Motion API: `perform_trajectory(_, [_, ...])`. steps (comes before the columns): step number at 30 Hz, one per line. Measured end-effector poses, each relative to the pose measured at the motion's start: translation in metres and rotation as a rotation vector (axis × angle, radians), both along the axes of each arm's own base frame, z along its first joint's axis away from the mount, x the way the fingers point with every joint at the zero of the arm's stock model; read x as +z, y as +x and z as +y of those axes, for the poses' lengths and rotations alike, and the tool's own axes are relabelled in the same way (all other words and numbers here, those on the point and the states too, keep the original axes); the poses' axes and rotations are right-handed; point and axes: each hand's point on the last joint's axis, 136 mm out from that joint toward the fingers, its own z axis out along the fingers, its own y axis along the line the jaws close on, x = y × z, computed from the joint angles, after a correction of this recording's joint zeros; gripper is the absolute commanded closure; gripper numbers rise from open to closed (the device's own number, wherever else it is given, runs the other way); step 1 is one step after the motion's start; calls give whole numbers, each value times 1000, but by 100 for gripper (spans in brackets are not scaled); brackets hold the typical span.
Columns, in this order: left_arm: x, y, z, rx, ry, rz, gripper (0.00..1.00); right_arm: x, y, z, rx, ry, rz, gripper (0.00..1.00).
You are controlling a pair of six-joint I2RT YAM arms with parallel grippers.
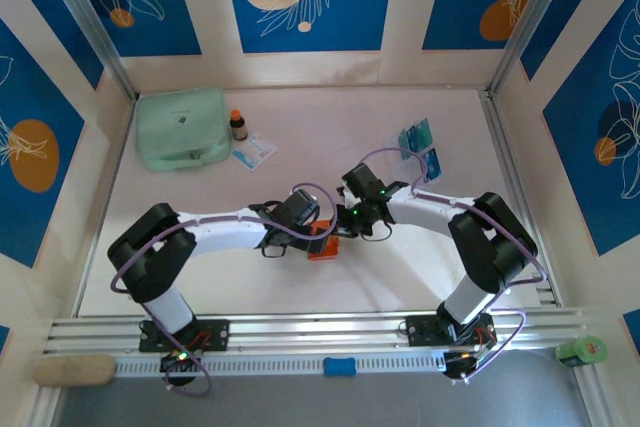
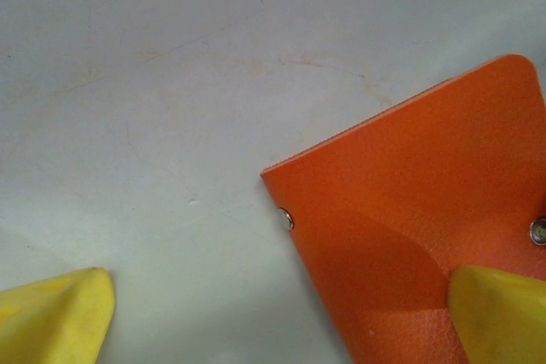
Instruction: Put the credit cards into the card holder
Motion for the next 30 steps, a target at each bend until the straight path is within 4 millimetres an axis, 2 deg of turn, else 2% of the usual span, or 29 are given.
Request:
perform_trajectory(15, [3,0,3,14,-2,-8,0,-9,0,2,-10,-1,14,100])
perform_trajectory(19, [8,-1,10,31,10,-19,0,-9,0,7,-4,16,3,100])
perform_trajectory(25, [28,7,16,57,-15,-59,0,-10,0,7,-4,24,-4,100])
perform_trajectory(30, [27,8,21,67,-10,-55,0,-10,0,8,-3,27,-5,100])
